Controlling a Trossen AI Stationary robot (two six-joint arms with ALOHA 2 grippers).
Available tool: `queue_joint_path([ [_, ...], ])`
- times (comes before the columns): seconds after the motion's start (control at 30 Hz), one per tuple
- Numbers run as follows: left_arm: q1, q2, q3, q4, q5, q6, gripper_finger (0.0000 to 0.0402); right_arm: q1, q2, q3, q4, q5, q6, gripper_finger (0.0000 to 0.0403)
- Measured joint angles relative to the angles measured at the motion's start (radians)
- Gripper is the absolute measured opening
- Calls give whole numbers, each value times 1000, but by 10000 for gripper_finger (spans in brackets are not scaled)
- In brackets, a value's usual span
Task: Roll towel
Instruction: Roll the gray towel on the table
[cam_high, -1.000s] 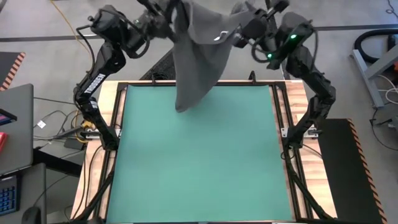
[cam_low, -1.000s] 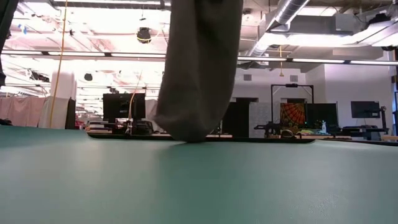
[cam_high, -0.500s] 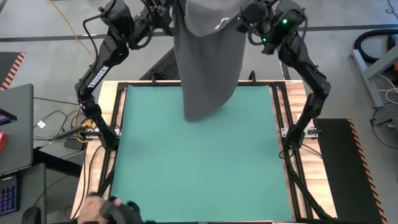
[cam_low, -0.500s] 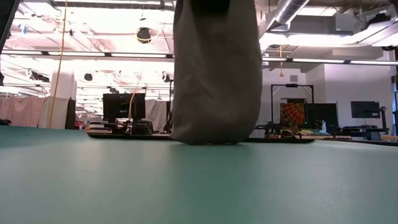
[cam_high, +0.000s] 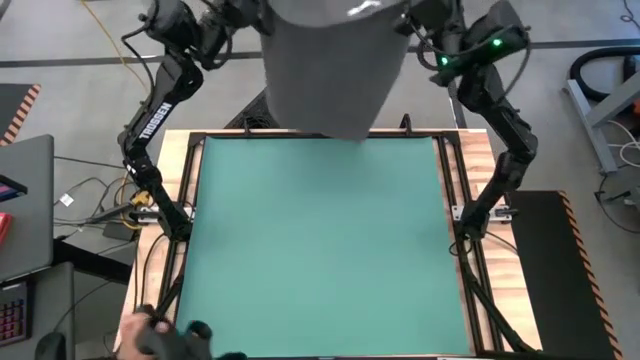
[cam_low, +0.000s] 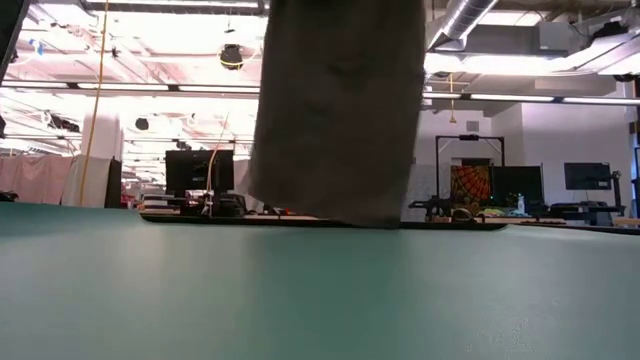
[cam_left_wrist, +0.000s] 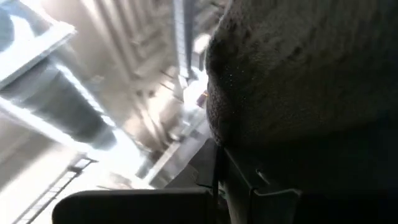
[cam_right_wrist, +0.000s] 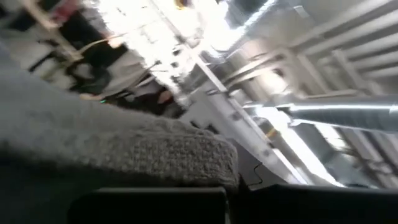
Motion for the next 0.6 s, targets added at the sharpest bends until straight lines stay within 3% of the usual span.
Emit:
queue_joint_path([
  [0.1,-51,-2,0,-161,-47,-38,0,80,-21,0,-165,62,72,9],
  [0.2,-113,-14,0,-385,-103,-131,0,170,-41,0,-431,151,249,9],
  [0.3,-180,-27,0,-644,-142,-270,0,265,-64,0,-809,184,566,9],
  [0.47,-330,-39,0,-1098,-230,-559,0,451,-80,0,-1429,140,1247,9],
  [0.53,-404,-46,0,-1277,-235,-700,0,538,-80,-18,-1483,101,1460,9],
  [0.6,-483,-51,0,-1437,-221,-835,0,633,-111,-64,-1438,-5,1523,9],
])
